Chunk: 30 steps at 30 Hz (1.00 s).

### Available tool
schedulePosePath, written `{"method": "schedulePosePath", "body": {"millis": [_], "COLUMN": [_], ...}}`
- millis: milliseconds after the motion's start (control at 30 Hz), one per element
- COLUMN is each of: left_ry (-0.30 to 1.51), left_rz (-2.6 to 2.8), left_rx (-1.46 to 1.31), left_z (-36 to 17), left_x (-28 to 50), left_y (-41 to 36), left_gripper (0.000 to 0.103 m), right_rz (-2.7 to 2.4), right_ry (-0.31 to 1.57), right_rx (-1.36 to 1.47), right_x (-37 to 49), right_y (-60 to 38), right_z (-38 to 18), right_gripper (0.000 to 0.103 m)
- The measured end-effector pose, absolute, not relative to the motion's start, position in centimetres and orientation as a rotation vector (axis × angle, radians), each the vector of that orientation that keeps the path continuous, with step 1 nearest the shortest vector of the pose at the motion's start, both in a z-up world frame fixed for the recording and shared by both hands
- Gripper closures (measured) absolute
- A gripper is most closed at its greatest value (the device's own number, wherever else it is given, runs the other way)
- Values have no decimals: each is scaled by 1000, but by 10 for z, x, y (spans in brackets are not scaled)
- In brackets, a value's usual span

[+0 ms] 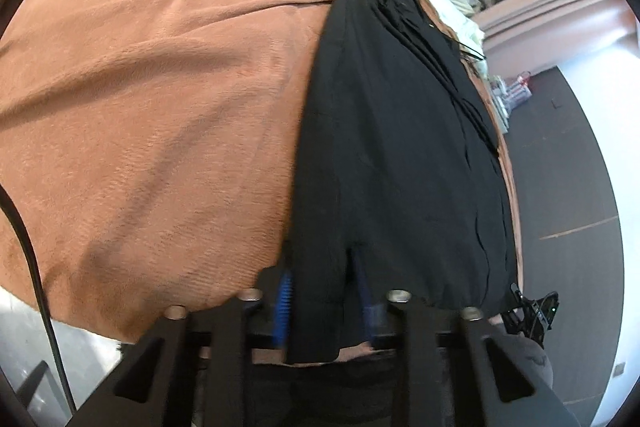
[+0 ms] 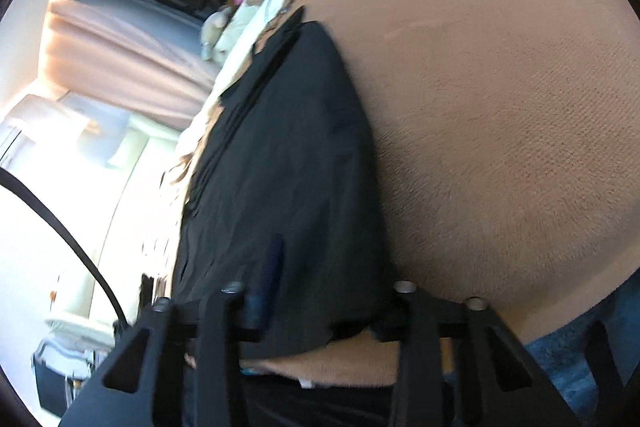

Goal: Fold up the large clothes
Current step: 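Grasp the long side edge of the black jacket with both tools, then lift the gripped jacket edge with both tools and fold it over the other half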

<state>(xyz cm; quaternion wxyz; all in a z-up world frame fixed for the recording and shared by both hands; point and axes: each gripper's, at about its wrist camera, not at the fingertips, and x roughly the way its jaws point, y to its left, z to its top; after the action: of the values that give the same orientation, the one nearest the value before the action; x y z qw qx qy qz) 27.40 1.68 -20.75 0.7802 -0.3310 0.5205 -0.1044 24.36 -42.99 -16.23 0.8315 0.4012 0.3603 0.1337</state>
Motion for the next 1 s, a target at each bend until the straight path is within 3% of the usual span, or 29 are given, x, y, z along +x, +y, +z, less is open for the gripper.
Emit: {"method": "schedulePosePath", "body": {"millis": [67,167,533,800,1000], "left_ry": [1118,1082,904,769,688], "left_rz": [-209,-195,-212,-247,-267], "left_rx": [-735,-690,-674,-676,-683], "left_z": [-207,-190,-107,-39,0], "left_x": [272,267,249,214,173], "left_y": [22,21,50,78,92], "left_gripper": [97,99,100,100,100], "right_rz": [243,240,328,409,448], "right_ry": [745,696,540,462,420], "right_rx": [854,840,772,736,718], "right_x": [244,236,191,133,75], "right_y": [-433,-436,-412,-405,-413], "right_z": [-157,-138,-51,-29,-45], "right_gripper": [101,103,103,103,103]}}
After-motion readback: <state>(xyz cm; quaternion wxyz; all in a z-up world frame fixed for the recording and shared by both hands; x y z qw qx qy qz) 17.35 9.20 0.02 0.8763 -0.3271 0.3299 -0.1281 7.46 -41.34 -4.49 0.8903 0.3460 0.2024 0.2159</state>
